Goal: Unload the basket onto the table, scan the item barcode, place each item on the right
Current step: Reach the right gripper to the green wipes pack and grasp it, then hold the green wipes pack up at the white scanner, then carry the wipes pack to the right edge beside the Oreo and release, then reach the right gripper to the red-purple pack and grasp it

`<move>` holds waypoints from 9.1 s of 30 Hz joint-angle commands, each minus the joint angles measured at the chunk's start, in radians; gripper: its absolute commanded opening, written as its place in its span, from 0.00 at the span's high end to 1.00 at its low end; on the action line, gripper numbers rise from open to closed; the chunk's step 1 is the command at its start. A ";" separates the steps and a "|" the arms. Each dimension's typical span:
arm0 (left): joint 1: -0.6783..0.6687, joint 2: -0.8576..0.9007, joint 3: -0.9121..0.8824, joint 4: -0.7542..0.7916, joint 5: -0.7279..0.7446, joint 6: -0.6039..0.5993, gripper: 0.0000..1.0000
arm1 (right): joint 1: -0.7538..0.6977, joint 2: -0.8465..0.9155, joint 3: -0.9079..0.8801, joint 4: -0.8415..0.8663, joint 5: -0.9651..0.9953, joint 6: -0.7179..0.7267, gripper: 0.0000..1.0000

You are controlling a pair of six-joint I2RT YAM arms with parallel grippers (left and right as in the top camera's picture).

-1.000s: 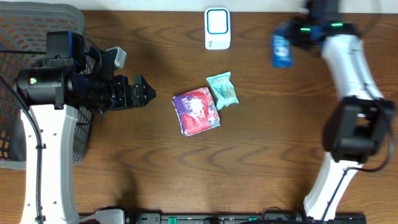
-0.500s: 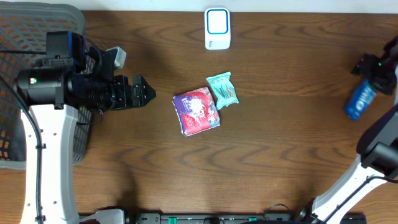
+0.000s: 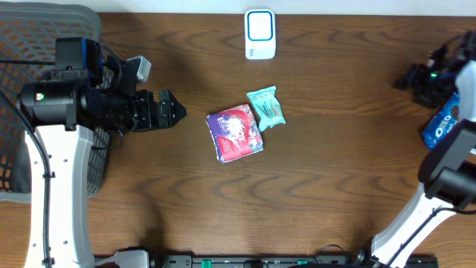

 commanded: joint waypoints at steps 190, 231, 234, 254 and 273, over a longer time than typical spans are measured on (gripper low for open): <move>-0.002 0.003 -0.006 -0.003 -0.010 0.010 0.02 | -0.089 -0.071 -0.019 0.126 -0.075 0.140 0.01; -0.002 0.003 -0.006 -0.003 -0.010 0.010 0.02 | 0.735 -0.074 -0.082 0.028 -0.016 0.013 0.12; -0.002 0.003 -0.006 -0.003 -0.010 0.010 0.02 | 0.682 -0.075 -0.080 0.025 -0.018 0.014 0.07; -0.002 0.003 -0.006 -0.003 -0.009 0.010 0.02 | 0.626 -0.073 -0.082 -0.009 0.014 0.009 0.01; -0.002 0.003 -0.006 -0.003 -0.010 0.010 0.02 | 0.657 -0.073 -0.082 -0.009 0.032 0.009 0.01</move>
